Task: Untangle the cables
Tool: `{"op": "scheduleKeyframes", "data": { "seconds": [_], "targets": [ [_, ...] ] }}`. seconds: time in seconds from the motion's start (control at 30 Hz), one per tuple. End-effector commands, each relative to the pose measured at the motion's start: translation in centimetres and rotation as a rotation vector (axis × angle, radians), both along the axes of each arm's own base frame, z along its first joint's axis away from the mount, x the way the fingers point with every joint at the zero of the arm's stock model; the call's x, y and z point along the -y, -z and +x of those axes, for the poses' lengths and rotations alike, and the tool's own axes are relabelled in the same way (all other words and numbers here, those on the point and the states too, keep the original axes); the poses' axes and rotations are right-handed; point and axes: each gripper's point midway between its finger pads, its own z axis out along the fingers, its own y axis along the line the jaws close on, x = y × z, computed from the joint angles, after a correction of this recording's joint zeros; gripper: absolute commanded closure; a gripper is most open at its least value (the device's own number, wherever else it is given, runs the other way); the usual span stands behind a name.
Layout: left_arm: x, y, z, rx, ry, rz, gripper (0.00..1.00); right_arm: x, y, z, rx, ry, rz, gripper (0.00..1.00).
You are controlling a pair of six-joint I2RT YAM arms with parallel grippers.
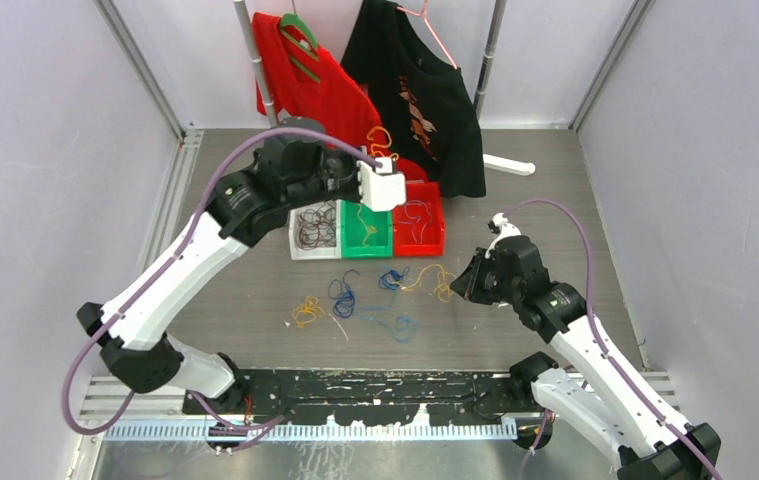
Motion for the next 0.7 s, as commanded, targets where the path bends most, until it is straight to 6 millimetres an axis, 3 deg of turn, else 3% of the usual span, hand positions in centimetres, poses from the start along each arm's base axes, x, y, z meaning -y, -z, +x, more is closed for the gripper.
{"op": "scheduleKeyframes", "data": {
  "seconds": [0.0, 0.17, 0.33, 0.47, 0.67],
  "targets": [
    [0.8, 0.2, 3.3, -0.004, -0.020, -0.079, 1.00, 1.1, -1.7, 1.1, 0.073, 0.059, -0.031, 0.99],
    [0.9, 4.8, 6.9, -0.027, -0.050, -0.043, 1.00, 0.9, -2.7, 1.2, 0.126, 0.054, 0.000, 0.99],
    [1.0, 7.8, 10.9, 0.058, -0.073, -0.012, 1.00, 0.6, -3.9, 1.2, 0.190, 0.045, 0.045, 0.99],
    [0.9, 7.7, 13.8, 0.154, -0.090, -0.017, 1.00, 0.1, -3.8, 1.1, 0.195, 0.029, 0.068, 0.99],
    [0.6, 4.9, 16.4, 0.191, -0.108, -0.053, 1.00, -0.4, -3.1, 1.4, 0.171, 0.009, 0.070, 0.99]
  ]
}}
